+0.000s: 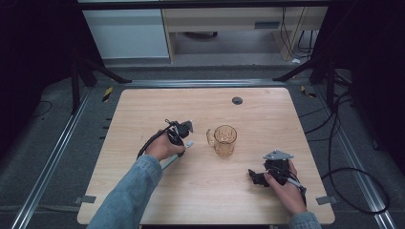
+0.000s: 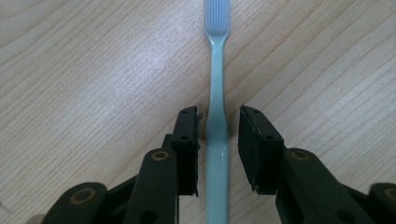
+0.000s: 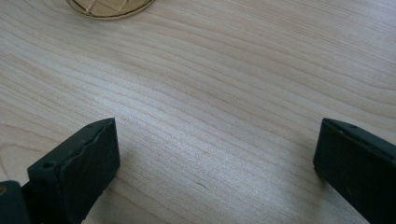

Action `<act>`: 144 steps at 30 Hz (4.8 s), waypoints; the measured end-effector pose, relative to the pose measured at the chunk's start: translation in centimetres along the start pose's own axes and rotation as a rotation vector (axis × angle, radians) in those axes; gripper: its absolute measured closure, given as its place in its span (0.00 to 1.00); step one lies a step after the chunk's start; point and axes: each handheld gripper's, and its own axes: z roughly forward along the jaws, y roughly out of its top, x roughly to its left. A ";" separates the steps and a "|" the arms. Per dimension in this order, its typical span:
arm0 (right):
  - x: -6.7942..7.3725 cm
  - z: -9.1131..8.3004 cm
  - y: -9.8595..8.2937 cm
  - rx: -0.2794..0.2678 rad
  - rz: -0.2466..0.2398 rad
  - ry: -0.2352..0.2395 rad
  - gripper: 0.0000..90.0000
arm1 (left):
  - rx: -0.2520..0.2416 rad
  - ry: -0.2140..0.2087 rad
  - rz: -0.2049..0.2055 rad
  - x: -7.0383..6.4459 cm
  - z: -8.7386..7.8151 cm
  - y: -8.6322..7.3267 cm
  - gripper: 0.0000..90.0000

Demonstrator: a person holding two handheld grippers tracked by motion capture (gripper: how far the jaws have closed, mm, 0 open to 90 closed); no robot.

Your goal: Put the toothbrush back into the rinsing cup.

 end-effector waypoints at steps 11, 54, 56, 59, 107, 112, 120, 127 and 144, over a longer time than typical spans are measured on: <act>0.0 0.0 0.0 0.000 0.001 0.000 0.01 | 0.009 -0.002 0.001 0.3 0.0 0.0 0.80; 0.0 0.0 0.0 0.002 -0.002 -0.001 0.01 | -0.060 0.003 -0.011 0.3 -0.9 -0.9 0.88; 0.0 0.0 0.0 0.000 0.000 0.001 0.01 | -0.070 0.002 -0.007 0.1 -0.9 -1.0 0.88; 0.0 0.0 0.0 0.001 -0.001 0.000 0.01 | -0.091 0.001 -0.011 0.1 -1.5 -1.3 0.88; 0.1 -0.1 -0.1 0.002 -0.004 -0.003 0.00 | -0.677 0.103 -0.062 -4.0 -9.8 0.1 0.88; 0.1 -0.1 -0.1 0.002 -0.005 -0.003 0.00 | -0.773 0.136 -0.101 -4.2 -10.4 -0.4 0.88; 0.1 -0.1 -0.1 0.002 -0.006 -0.003 0.00 | -0.921 0.149 -0.177 -4.6 -11.0 -0.9 0.88; 0.1 -0.1 -0.1 0.003 -0.005 -0.001 0.00 | -1.083 0.160 -0.215 -5.5 -11.3 -0.6 0.88; 0.1 -0.1 -0.1 0.002 -0.015 0.009 0.00 | -1.306 0.214 -0.227 -5.9 -11.6 -1.4 0.88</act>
